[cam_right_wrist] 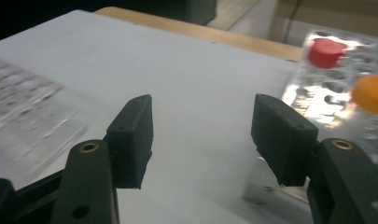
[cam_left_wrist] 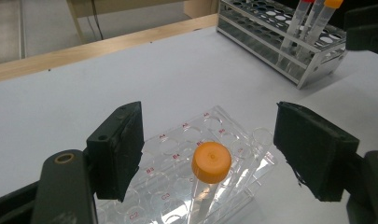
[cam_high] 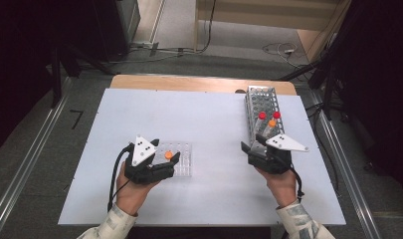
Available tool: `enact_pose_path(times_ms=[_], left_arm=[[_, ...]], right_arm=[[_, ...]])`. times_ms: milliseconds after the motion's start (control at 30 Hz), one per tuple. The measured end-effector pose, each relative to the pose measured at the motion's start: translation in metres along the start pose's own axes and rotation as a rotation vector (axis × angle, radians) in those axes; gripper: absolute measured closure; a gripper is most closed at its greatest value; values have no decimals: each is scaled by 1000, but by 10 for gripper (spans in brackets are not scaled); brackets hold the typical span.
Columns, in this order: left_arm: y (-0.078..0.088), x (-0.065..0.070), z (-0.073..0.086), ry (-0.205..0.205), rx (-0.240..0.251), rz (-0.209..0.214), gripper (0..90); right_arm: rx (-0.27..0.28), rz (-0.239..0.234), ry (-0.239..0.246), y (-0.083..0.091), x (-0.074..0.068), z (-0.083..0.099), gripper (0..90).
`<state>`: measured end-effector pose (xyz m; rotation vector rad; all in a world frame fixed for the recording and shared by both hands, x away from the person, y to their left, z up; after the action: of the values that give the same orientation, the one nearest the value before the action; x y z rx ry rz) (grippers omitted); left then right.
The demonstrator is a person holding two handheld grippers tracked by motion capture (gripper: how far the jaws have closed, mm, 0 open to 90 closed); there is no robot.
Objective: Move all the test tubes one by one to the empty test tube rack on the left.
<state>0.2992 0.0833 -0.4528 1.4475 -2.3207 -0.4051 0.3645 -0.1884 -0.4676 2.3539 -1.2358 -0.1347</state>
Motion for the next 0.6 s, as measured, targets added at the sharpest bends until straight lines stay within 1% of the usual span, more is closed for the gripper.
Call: enact_pose_path(times_ms=[100,200,267,333,433,500,567,600], left_arm=[[0,0,0,1,0,0,245],[0,0,0,1,2,1,246],[0,0,0,2,2,2,245],[0,1,0,0,1,0,245],[-2,2,1,-2,-1,2,246],[-2,3,1,-4,-1,2,246],[-2,2,1,-4,-1,1,246],[-2,2,1,-4,-2,2,246]], right_arm=[[-8,77,-14,3,23,2,377],[-9,130,-41,5,43,5,393],[-11,152,-62,5,53,7,406],[-8,176,-69,3,61,9,428],[-16,201,-72,-4,69,13,480],[-23,203,-74,-10,72,16,506],[-30,216,-72,-15,76,18,536],[-28,213,-80,-17,77,18,551]])
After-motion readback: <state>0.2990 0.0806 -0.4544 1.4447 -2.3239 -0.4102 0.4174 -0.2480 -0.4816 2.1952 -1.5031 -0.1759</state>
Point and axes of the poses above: each handheld gripper's, and its own axes: y roughly backward along the jaws, z roughly out of its underside, x roughly to its right, the point moved 9 cm from there along -y, roughly forward along the jaws, and after that the axes turned 8 degrees about y, right-handed, at the moved point
